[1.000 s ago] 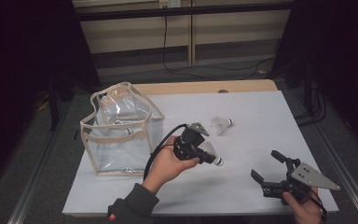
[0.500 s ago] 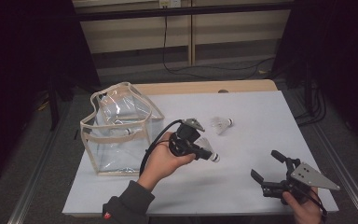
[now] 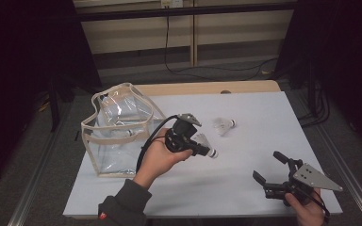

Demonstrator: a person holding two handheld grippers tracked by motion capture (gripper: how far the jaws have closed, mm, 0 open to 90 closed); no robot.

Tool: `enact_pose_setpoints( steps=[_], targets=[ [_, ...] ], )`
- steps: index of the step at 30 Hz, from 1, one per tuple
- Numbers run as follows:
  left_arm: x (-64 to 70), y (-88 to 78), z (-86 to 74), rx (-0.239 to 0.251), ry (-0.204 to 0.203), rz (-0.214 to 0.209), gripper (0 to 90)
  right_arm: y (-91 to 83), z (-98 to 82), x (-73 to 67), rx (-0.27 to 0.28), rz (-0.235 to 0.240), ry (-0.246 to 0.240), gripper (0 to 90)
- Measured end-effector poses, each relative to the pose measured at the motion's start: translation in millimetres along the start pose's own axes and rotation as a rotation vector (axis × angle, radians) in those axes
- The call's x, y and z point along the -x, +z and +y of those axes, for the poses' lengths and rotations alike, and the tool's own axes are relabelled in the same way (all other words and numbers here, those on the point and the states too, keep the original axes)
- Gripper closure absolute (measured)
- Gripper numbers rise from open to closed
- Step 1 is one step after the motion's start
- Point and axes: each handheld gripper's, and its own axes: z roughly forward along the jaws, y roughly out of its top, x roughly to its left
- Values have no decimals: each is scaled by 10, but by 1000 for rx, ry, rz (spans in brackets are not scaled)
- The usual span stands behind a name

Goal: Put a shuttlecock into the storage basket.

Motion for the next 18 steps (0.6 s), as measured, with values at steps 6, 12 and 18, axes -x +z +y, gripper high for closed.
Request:
enact_pose_setpoints(
  steps=[6,12,18],
  targets=[
    [-15,-49,30,2,-4,14,894,0,-1,-4,-1,0,2,24],
    [-43,-110,49,17,-10,10,894,-3,0,1,1,-2,-1,24],
    [-57,-177,68,21,-17,12,894,4,-4,-1,-2,2,3,24]
  ],
)
